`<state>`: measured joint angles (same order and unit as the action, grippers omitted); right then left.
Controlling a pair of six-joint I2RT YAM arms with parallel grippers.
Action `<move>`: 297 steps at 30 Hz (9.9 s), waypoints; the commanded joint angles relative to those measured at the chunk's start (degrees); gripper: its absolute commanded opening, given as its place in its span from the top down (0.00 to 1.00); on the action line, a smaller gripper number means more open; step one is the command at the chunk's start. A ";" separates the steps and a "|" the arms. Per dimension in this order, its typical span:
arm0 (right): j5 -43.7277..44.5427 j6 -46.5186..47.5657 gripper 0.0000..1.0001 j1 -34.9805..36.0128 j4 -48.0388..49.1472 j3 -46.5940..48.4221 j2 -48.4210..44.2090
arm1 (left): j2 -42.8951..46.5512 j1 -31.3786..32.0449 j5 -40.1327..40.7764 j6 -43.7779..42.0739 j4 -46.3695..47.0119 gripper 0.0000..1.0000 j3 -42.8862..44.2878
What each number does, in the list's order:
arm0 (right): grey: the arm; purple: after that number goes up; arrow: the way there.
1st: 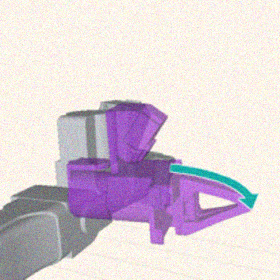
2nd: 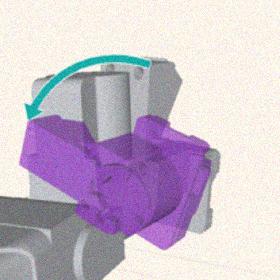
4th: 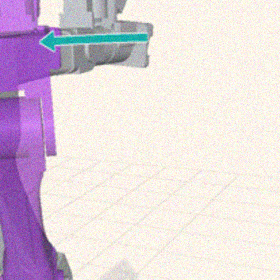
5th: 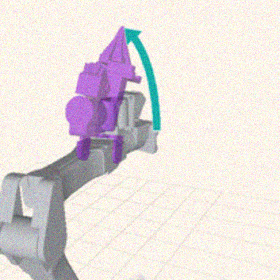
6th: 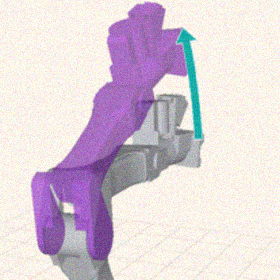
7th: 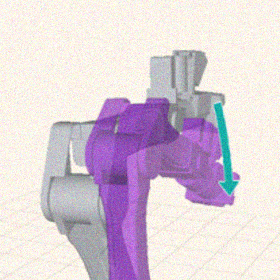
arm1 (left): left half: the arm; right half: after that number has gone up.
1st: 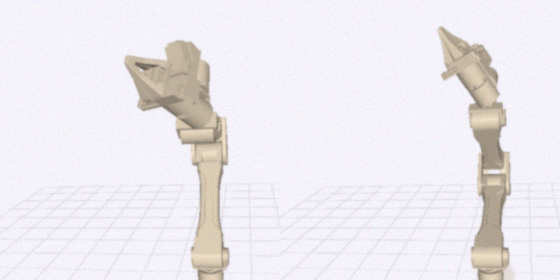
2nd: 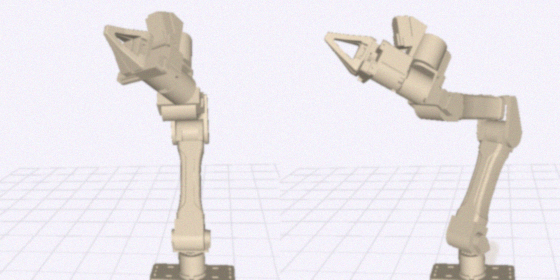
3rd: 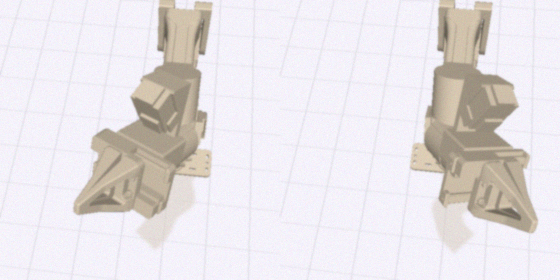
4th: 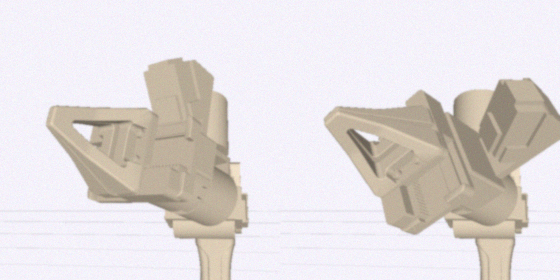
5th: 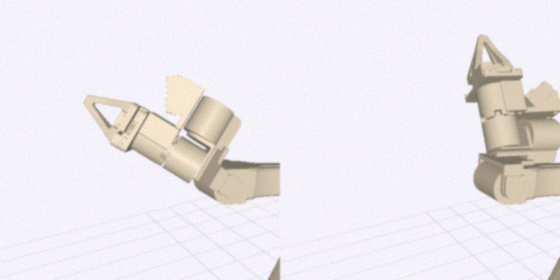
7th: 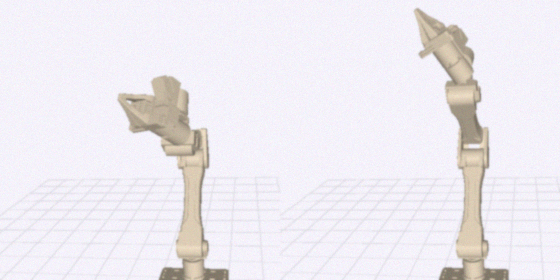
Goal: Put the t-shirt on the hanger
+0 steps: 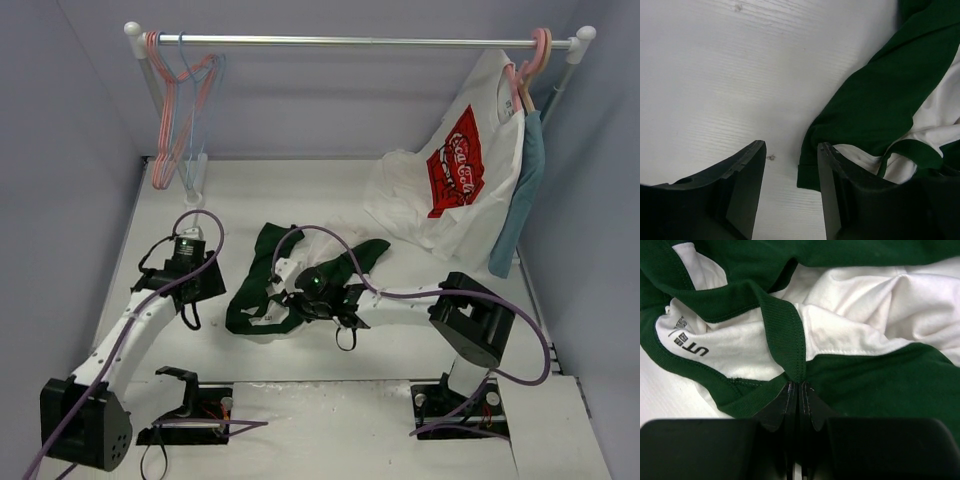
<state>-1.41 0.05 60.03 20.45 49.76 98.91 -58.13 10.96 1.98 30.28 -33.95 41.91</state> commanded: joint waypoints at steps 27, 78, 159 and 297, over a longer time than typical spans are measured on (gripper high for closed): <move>3.96 -0.05 1.00 -1.32 2.32 -5.37 -15.24 | -15.61 13.82 2.59 10.23 19.19 0.76 -2.88; 3.18 -3.04 1.00 -17.13 -12.19 -0.89 -25.37 | -8.30 12.15 12.78 5.24 0.91 0.93 18.81; -9.31 -6.56 0.39 -23.12 -17.63 -4.67 -44.33 | -32.93 -0.68 9.27 -25.71 -1.81 0.85 67.16; 3.00 -14.83 1.00 -30.76 -23.96 9.13 -12.07 | 12.07 17.34 -31.95 -22.37 -1.99 1.00 12.85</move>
<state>1.98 -17.58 31.40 -4.23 57.78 92.16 -46.33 27.59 -26.72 9.69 -38.59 51.22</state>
